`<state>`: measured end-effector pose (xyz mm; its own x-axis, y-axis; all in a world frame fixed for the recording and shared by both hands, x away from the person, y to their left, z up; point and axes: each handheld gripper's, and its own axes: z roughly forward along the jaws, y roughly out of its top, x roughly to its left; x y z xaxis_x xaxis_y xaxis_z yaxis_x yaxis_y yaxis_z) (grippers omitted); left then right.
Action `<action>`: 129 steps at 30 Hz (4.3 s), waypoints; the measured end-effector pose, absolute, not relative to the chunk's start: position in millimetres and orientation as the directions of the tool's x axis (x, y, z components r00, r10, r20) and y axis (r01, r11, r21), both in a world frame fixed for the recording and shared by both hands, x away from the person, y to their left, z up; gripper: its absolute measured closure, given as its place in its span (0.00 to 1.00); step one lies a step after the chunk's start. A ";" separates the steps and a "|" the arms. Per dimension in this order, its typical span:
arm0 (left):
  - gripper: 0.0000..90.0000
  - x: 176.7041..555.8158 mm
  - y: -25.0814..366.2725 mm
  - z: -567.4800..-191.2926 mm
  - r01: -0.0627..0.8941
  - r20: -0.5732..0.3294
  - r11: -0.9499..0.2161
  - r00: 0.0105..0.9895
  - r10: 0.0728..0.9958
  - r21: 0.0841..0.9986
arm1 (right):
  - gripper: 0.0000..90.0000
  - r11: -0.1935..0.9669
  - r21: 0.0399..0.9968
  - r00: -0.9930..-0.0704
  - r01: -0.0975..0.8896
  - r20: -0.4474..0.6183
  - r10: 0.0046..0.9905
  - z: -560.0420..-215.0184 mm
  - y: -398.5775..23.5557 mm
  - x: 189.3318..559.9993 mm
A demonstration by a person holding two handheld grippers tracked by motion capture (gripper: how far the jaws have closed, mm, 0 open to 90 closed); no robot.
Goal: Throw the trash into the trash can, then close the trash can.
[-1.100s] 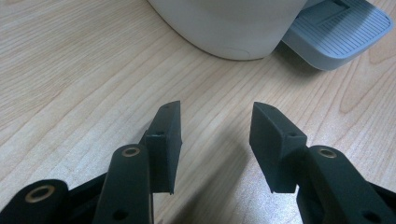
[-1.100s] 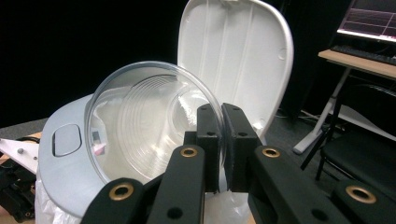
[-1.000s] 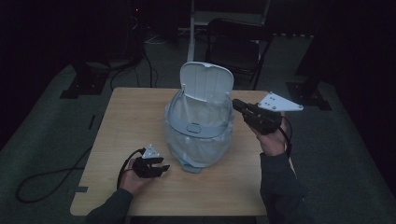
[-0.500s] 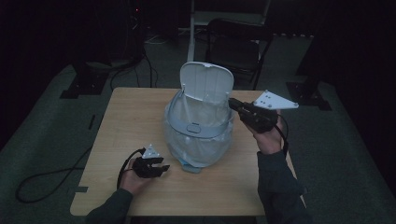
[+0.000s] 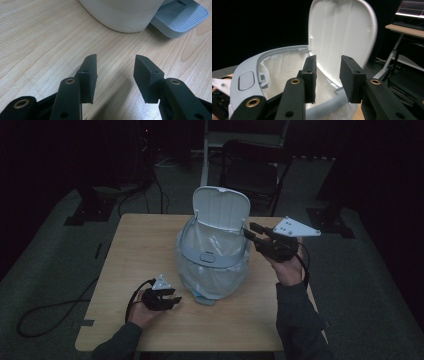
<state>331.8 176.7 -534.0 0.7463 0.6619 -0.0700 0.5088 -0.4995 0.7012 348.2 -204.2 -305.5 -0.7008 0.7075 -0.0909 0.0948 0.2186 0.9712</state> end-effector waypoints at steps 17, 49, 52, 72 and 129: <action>0.61 330.0 174.1 -532.7 0.502 -0.076 -0.495 0.752 0.654 0.709 | 0.67 0.200 0.964 -0.608 0.176 -0.053 0.792 -325.4 -238.6 352.1; 0.61 322.0 161.7 -523.9 0.475 -0.115 -0.473 0.785 0.608 0.742 | 0.92 0.210 0.957 -0.597 0.198 -0.053 0.801 -325.4 -229.1 389.4; 0.61 321.9 160.0 -524.1 0.471 -0.113 -0.477 0.790 0.603 0.742 | 0.94 0.201 0.960 -0.598 0.193 -0.047 0.800 -324.1 -226.6 393.6; 0.61 321.0 151.6 -525.4 0.461 -0.114 -0.491 0.804 0.584 0.739 | 1.00 0.164 0.962 -0.606 0.218 0.002 0.795 -319.8 -223.8 418.2; 0.61 322.1 140.2 -526.6 0.454 -0.116 -0.501 0.815 0.568 0.737 | 1.00 0.224 0.965 -0.770 0.140 -0.036 0.637 -298.7 -207.1 409.9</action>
<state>322.1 140.2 -526.6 0.8150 0.5676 -0.1165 0.4541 -0.5008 0.7369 409.9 -207.1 -298.7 -0.7697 0.6374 -0.0361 0.1401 0.2238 0.9645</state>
